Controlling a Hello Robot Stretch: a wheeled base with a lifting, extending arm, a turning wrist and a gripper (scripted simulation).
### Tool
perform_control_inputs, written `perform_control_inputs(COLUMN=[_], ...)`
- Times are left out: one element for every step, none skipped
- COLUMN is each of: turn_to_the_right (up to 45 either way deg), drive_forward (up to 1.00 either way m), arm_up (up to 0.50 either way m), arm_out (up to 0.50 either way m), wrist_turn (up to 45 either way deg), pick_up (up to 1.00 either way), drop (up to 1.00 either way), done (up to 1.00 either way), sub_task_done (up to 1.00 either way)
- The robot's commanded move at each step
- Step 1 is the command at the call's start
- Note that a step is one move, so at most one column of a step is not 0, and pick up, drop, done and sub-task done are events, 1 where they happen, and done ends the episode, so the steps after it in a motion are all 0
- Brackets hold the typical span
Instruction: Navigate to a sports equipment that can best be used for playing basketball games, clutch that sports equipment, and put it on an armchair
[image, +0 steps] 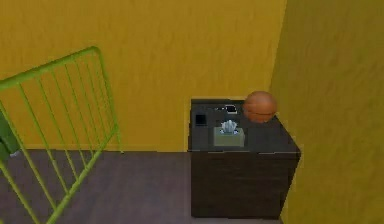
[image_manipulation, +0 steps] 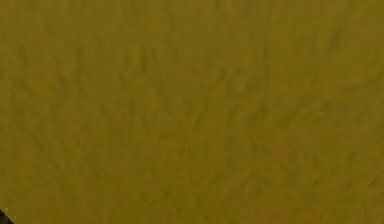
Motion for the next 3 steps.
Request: perform_control_inputs(turn_to_the_right=[0.0, -45.0, 0.0], drive_forward=[0.65, 0.0, 0.0], arm_up=[0.0, 0.0, 0.5], arm_out=[0.0, 0.0, 0.0], wrist_turn=[0.0, 0.0, 0.0], pick_up=[0.0, 0.0, 0.0], drop=[0.0, 0.0, 0.0], done=[0.0, 0.0, 0.0], sub_task_done=[0.0, 0.0, 0.0])
